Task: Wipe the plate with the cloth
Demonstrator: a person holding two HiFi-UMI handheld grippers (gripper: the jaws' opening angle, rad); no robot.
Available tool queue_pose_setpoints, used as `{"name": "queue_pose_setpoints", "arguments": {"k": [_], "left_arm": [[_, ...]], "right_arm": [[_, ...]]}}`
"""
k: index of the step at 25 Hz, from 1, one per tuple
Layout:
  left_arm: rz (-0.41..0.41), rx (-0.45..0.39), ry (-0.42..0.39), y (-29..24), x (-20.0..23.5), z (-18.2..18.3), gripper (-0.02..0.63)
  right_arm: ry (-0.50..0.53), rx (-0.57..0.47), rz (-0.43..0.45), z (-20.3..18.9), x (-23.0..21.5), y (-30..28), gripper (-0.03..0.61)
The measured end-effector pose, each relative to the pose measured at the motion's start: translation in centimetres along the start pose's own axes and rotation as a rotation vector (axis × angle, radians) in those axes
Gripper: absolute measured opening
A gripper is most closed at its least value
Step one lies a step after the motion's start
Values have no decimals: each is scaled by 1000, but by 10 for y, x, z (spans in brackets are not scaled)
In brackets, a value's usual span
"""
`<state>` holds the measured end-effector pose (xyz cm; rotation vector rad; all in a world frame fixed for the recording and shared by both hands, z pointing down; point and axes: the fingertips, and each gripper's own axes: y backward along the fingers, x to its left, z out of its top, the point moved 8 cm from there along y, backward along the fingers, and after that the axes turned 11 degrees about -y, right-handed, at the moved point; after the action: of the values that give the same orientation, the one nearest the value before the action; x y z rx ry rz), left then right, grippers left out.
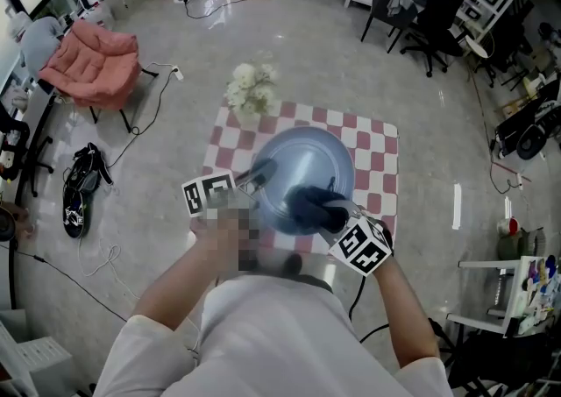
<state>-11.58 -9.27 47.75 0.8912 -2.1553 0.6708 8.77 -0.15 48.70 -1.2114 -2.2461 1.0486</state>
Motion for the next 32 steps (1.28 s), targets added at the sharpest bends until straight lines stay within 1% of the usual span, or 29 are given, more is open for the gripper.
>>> {"name": "queue_pose_setpoints", "arguments": {"k": [5, 8, 12, 16, 19, 22, 23, 25, 28, 32], "left_arm": [[7, -18, 11, -1, -2, -1, 37], [5, -29, 6, 0, -3, -1, 37], [-8, -41, -23, 0, -6, 1, 37], [-18, -41, -60, 1, -10, 1, 37], [-27, -35, -68, 2, -9, -3, 37], [-45, -44, -67, 4, -8, -1, 37], [-49, -50, -66, 5, -8, 0, 37], [-54, -62, -61, 6, -7, 2, 37], [-47, -83, -51, 8, -3, 5, 37], [-19, -96, -44, 9, 3, 9, 37]], "right_arm": [[-7, 5, 45, 3, 10, -1, 127], [-48, -15, 105, 8, 15, -1, 126], [-97, -37, 180, 14, 21, -4, 126], [-130, -15, 245, 16, 25, -8, 126], [-140, 2, 301, 17, 30, -11, 126], [-162, -42, 343, 25, 30, -9, 126], [-173, -69, 341, 28, 28, -8, 126], [-198, -128, 312, 35, 20, -4, 126], [-252, -202, 214, 45, -1, 2, 126], [-339, -284, 72, 53, -33, 13, 126]]}}
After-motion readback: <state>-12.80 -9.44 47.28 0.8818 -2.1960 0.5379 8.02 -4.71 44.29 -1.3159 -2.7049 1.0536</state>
